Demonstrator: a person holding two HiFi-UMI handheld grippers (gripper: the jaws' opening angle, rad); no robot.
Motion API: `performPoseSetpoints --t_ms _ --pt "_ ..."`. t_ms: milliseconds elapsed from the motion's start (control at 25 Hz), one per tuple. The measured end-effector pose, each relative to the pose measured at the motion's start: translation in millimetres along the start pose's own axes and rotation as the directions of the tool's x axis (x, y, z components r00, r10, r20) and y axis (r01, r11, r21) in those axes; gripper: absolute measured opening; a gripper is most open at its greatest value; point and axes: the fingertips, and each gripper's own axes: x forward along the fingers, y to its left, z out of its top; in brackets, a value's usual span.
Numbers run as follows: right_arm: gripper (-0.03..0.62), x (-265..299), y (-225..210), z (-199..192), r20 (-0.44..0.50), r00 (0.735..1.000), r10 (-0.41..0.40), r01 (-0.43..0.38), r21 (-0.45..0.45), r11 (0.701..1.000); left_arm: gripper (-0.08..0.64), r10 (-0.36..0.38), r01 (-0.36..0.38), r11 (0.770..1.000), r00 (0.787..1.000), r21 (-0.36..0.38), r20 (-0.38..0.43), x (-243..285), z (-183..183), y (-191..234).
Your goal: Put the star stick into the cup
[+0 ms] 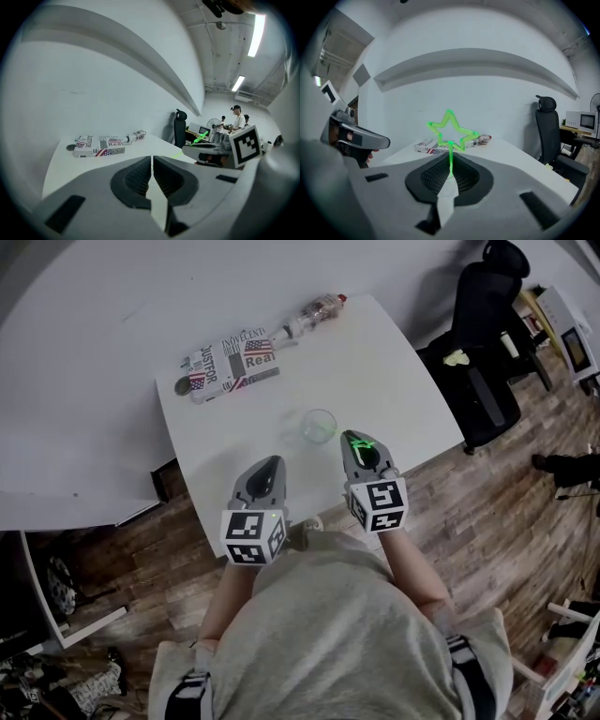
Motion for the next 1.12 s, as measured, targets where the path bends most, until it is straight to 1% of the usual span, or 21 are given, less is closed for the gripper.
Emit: performPoseSetpoints --t_ms 120,280,480,640,800,1120 --pt "0.016 7.1 0.4 -5.0 -0.015 1.000 0.012 -0.013 -0.008 1.000 0.015 0.006 -0.006 1.000 1.000 -0.003 -0.003 3.7 -0.3 1.5" --pt "0.017 12.3 1.6 -3.5 0.001 1.000 0.028 -0.028 -0.024 0.999 0.015 0.010 -0.010 1.000 1.000 -0.006 -0.012 6.7 -3.0 3.0" --pt "0.020 16.2 0.6 -1.0 0.008 0.999 0.033 -0.033 -0.019 0.999 0.015 0.012 -0.013 1.000 1.000 -0.007 -0.015 9.2 -3.1 3.3" --pt "0.025 15.7 1.7 -8.4 -0.024 0.999 0.045 -0.045 -0.013 0.999 0.015 0.010 -0.010 1.000 1.000 -0.004 -0.013 8.9 -1.1 1.0" --pt "0.067 14.4 5.4 -17.0 -0.049 0.997 0.060 -0.061 -0.009 0.998 0.015 0.007 -0.007 1.000 1.000 0.001 -0.010 7.1 -0.8 -1.8" --pt "0.150 7.5 12.2 -26.4 -0.075 0.995 0.060 -0.060 0.002 0.998 0.015 0.013 -0.013 1.000 1.000 -0.004 -0.006 -5.9 -4.9 -1.5"
